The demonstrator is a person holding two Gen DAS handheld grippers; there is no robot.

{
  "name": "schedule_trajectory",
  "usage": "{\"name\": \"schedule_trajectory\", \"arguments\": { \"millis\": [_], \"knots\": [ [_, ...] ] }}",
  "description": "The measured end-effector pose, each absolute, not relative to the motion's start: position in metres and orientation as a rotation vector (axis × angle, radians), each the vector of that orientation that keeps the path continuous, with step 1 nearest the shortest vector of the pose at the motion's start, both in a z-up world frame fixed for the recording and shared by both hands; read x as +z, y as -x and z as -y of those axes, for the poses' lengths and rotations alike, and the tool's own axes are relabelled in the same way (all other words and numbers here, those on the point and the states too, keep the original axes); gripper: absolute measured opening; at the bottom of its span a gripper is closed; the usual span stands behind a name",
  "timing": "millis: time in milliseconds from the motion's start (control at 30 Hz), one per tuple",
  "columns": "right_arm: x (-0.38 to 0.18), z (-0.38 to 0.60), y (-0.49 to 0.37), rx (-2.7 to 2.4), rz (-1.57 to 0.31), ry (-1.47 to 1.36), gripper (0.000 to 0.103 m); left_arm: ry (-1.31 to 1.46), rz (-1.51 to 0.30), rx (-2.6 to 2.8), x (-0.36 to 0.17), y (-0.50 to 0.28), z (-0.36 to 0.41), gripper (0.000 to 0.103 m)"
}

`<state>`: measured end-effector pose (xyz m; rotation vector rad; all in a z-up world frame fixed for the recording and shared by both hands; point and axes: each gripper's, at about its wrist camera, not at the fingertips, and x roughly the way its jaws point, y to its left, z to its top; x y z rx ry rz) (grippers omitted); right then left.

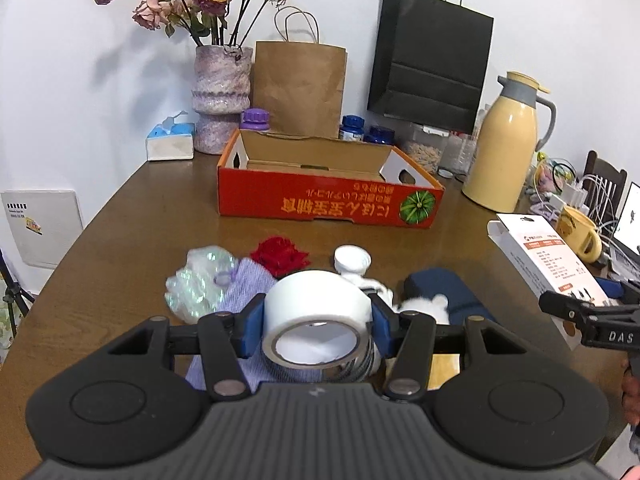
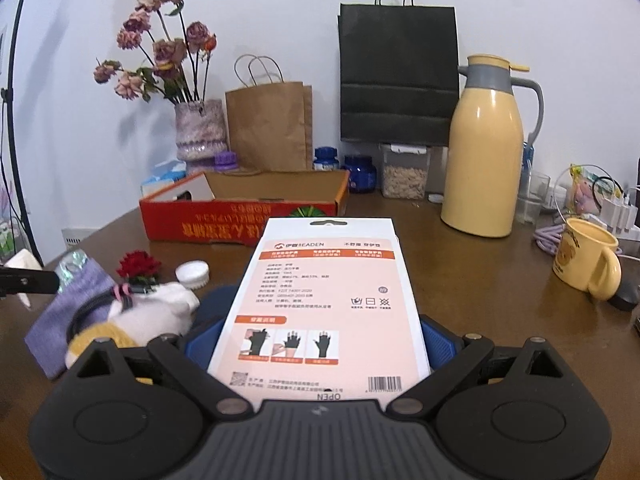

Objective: Flip cup upright
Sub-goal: 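Carry the tape roll and glove package into the cardboard box and release both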

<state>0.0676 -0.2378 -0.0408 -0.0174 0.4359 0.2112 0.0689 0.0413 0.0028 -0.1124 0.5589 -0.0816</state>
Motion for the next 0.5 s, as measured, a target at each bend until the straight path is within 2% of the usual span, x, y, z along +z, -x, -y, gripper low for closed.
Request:
{"name": "schedule_trajectory", "arguments": {
  "millis": [500],
  "knots": [
    [0.002, 0.212, -0.106, 0.274, -0.395, -0.030, 0.098, 0.111, -0.545, -0.064, 0.041, -0.118, -0.028, 0.054]
  ]
}}
